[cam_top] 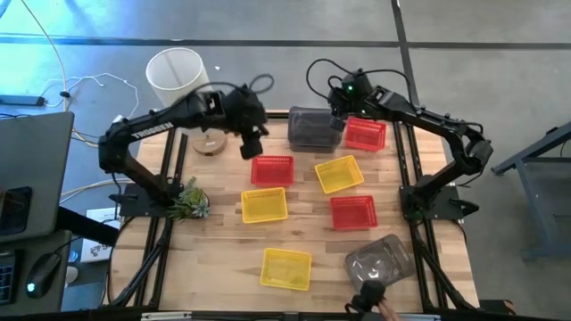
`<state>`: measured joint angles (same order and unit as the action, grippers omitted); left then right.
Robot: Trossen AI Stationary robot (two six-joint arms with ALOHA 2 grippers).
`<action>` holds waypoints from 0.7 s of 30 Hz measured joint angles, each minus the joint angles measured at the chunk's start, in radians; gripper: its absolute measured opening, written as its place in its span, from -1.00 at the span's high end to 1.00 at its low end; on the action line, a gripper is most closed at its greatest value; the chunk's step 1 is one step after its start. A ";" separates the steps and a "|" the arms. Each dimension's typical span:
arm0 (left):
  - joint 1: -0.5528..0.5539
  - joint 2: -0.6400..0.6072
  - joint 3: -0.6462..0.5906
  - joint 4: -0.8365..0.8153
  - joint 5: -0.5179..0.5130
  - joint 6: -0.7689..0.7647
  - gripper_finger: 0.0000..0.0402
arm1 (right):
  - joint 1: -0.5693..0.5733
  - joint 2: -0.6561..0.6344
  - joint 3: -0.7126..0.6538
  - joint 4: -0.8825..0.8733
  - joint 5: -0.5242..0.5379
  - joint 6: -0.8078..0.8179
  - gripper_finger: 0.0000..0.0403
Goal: Stack baskets by color
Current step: Stack the bottom left black bin on the top black bin
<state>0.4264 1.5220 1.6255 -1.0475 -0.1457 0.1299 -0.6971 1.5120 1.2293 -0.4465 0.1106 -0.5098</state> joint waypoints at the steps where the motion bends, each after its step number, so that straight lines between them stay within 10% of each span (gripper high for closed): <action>1: -0.014 -0.008 -0.034 0.027 0.001 -0.004 0.35 | 0.000 0.000 0.000 -0.011 0.004 0.000 0.38; 21: -0.189 -0.241 -0.539 0.444 -0.071 -0.175 0.35 | 0.076 0.011 0.000 0.121 0.064 -0.136 0.38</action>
<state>0.2376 1.2805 1.0870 -0.6039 -0.2164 -0.0450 -0.6209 1.5225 1.2297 -0.3258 0.1745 -0.6455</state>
